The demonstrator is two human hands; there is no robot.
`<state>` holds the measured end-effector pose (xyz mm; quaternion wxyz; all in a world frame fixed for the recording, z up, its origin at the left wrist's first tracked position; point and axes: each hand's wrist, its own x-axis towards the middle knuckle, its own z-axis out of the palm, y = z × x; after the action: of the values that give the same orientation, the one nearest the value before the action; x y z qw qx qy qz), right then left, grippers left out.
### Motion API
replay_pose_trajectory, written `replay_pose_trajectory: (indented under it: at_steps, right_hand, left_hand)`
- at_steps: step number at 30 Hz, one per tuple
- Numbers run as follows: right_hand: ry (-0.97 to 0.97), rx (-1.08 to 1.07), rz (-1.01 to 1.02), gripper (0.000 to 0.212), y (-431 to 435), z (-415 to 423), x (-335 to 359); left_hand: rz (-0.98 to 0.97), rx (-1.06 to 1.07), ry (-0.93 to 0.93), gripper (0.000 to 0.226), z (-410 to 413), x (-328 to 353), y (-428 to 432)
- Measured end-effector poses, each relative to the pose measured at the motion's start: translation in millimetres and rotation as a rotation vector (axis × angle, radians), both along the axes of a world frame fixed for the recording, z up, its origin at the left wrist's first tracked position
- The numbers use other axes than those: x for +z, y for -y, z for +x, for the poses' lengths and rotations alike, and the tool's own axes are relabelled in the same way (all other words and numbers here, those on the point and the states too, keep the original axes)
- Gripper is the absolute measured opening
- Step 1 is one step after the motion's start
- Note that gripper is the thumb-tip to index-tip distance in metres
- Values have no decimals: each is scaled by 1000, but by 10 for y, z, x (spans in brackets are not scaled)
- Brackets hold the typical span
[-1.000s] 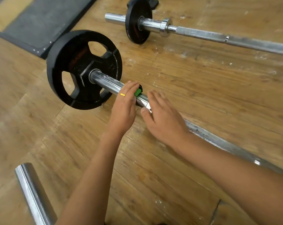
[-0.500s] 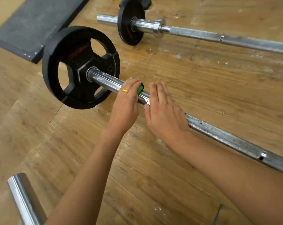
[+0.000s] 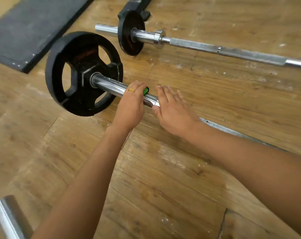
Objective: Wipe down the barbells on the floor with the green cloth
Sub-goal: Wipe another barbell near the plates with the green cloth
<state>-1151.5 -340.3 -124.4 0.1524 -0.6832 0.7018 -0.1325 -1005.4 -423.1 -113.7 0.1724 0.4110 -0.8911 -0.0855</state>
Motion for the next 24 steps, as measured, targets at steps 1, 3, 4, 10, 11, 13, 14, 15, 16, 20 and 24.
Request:
replay_pose_trajectory:
  at_steps: [1,3,4,10,11,13,14,15,16,20,24]
  right_hand:
    - [-23,25,3,65,14,-40,0]
    - [-21,56,-5,65,18,-89,-11]
    - [-4,59,-14,65,10,-95,-25]
    - [9,65,-61,67,23,-94,-91]
    - [7,64,-66,67,28,-99,-98]
    - [0,57,-67,67,40,-110,-106]
    - [-4,53,-67,68,44,-116,-110]
    - [-2,47,-67,68,49,-132,-112]
    - [9,44,-64,69,58,-152,-110]
    - [57,42,-60,69,95,-184,-120]
    - [70,28,-65,69,121,-221,-116]
  left_hand:
    - [-12,-16,-5,38,11,-9,-15]
    - [-33,-14,-13,41,19,-54,-101]
    - [-35,6,-16,44,14,-87,-157]
    - [-70,63,-16,46,39,-164,-79]
    - [-73,99,-21,44,51,-158,-7]
    - [-68,164,-45,43,20,-145,54]
    - [-72,172,-51,42,-24,-139,20]
    - [-80,157,-47,42,-77,-139,-35]
    - [-85,118,-39,43,-109,-148,-89]
    - [-89,26,-15,45,-6,-147,13]
    - [-56,17,-57,46,-117,-121,-47]
